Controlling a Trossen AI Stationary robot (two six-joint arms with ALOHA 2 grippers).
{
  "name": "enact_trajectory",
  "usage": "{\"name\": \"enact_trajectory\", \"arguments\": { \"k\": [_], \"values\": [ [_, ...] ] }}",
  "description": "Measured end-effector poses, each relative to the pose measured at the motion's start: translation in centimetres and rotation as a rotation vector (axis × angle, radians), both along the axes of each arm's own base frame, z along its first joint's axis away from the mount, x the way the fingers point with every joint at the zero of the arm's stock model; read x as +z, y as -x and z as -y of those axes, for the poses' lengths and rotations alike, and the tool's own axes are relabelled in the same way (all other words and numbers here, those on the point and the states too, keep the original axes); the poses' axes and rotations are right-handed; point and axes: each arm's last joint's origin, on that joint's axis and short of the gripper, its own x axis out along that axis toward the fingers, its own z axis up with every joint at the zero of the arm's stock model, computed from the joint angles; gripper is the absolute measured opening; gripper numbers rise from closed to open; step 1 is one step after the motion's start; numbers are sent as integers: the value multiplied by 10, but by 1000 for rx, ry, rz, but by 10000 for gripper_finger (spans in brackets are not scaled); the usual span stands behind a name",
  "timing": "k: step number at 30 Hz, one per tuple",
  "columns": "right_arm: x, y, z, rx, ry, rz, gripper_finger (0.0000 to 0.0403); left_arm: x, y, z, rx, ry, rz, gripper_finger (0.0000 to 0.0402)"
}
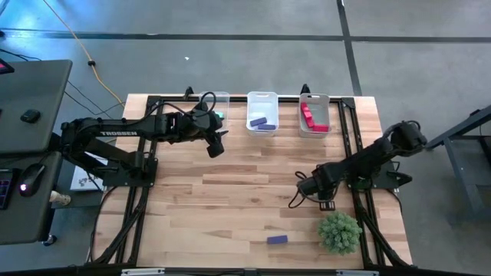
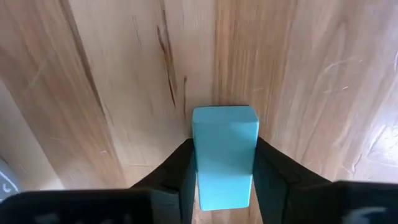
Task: Sort & place blocks by color
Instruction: Put the blue block into the transparent bin
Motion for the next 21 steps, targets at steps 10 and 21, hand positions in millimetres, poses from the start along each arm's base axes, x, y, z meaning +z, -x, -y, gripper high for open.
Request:
{"name": "enact_trajectory", "arguments": {
  "k": [10, 21],
  "values": [
    [16, -18, -6, -97, -14, 65, 100, 0, 0, 0, 3, 4, 3, 145],
    [61, -58, -10, -232, -2, 270, 100, 0, 0, -2, 7, 104, 56, 145]
  ]
}}
